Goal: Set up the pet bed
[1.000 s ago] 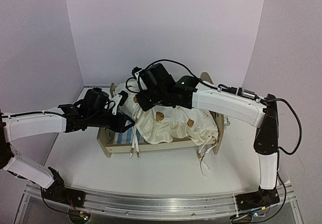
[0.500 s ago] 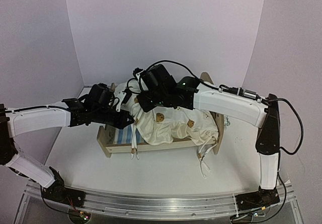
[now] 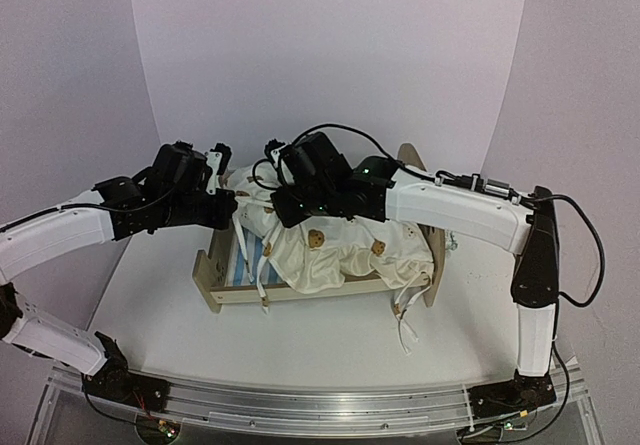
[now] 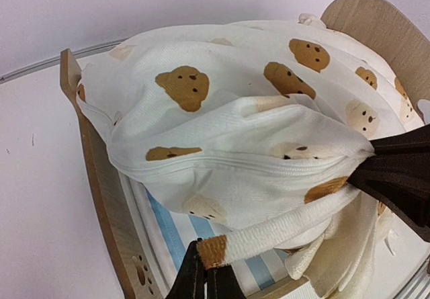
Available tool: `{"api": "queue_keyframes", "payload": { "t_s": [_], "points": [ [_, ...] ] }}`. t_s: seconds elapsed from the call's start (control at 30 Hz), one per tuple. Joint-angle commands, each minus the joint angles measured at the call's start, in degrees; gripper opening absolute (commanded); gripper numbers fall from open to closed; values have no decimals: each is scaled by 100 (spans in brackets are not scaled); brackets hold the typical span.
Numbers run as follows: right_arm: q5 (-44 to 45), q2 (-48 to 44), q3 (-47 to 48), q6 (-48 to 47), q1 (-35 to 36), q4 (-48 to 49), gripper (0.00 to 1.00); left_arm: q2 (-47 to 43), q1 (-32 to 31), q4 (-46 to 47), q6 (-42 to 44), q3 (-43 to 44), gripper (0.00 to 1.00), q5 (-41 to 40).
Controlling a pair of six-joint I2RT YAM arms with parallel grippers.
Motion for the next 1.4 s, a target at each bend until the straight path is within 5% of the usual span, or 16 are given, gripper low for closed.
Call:
{"api": "queue_keyframes", "payload": {
  "t_s": [0.0,0.73,0.8,1.07,1.2,1.37],
  "points": [
    [-169,-264,-113,283,-56,54,0,-261,8,-182,-159,-135,0,-796],
    [-818,475,117,598,205,54,0,-558,13,-733,-1183,-1089,5,-933],
    [-756,597,180,570,283,54,0,-650,9,-782,-1278,-1180,14,-922],
    [-399,1003,478,614,391,54,0,-1150,10,-1186,-1577,-1049,93,-574],
    [117,1248,695,614,430,54,0,-1290,11,-1490,-1742,-973,99,-479],
    [276,1640,1020,504,527,53,0,-1289,7,-1493,-1905,-1186,93,-444]
  ]
}}
